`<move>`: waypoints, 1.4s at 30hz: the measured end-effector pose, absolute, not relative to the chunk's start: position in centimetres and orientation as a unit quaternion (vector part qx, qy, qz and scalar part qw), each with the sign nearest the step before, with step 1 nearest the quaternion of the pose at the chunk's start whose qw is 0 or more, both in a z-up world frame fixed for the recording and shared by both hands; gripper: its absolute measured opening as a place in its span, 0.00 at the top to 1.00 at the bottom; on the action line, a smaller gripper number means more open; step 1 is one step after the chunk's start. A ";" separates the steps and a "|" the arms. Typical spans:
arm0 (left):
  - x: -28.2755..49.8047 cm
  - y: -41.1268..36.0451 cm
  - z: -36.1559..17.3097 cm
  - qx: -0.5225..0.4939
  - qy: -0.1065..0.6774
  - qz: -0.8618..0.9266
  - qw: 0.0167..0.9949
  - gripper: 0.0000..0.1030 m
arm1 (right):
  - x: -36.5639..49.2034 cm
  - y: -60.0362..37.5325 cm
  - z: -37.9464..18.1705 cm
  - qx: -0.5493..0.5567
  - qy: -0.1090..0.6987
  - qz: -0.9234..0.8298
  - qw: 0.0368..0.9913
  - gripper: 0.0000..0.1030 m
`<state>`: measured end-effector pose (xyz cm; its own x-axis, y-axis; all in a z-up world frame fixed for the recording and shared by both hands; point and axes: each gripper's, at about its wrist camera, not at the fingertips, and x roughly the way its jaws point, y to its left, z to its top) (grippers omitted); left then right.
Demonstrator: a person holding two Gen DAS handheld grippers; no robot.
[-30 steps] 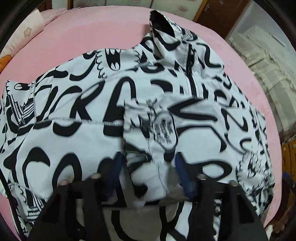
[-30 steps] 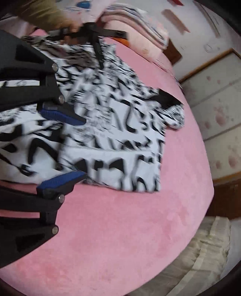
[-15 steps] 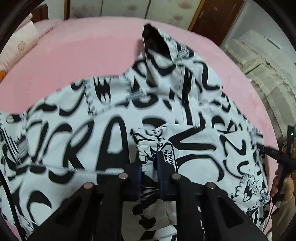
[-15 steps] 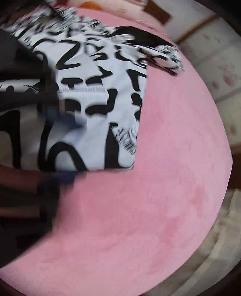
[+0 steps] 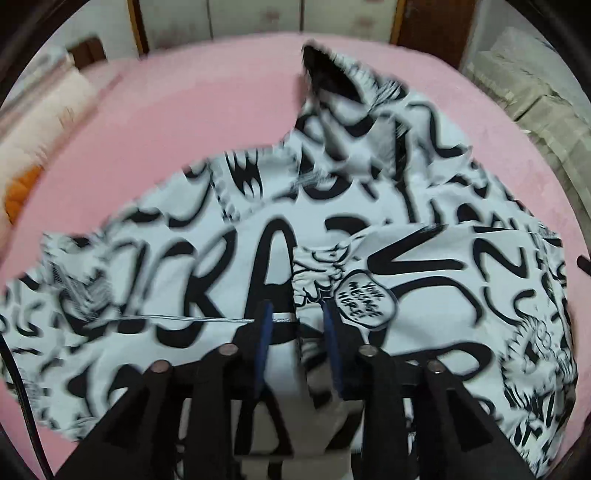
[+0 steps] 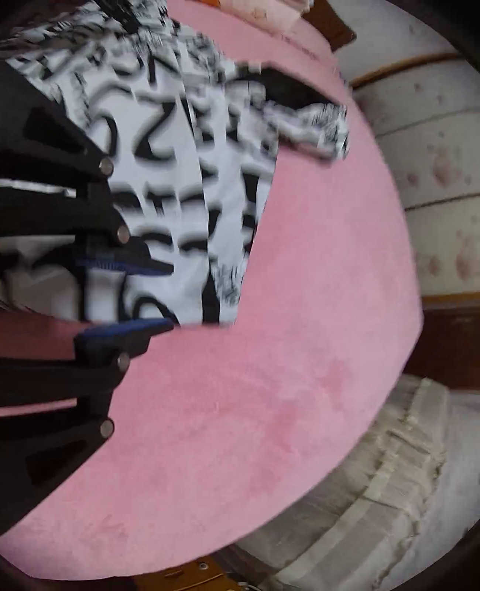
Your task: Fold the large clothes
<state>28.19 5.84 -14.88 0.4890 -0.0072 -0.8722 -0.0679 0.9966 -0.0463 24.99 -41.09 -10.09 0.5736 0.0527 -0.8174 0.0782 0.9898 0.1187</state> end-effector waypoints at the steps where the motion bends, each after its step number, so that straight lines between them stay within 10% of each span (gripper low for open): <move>1: 27.6 5.8 -14.2 -0.036 0.495 0.011 0.868 0.62 | 23.6 -39.9 -9.2 0.074 0.451 0.009 0.889 0.58; 18: 23.0 0.7 -20.1 -0.080 0.506 -0.005 0.859 0.61 | 16.9 -33.0 -16.5 0.019 0.493 -0.003 0.870 0.70; 20: 22.5 1.3 -20.2 -0.091 0.499 -0.021 0.861 0.61 | 16.2 -35.5 -16.4 0.041 0.487 -0.017 0.872 1.00; 35: 21.5 -0.3 -17.8 -0.075 0.503 -0.006 0.861 0.59 | 14.4 -35.8 -14.9 0.120 0.499 -0.010 0.858 0.92; 39: 19.6 -0.7 -14.4 -0.060 0.479 0.000 0.876 0.31 | 12.9 -35.5 -12.6 0.133 0.486 -0.006 0.864 0.77; 42: 18.4 -1.1 -12.0 -0.036 0.461 0.004 0.887 0.28 | 11.8 -34.8 -10.5 0.131 0.474 -0.003 0.871 0.70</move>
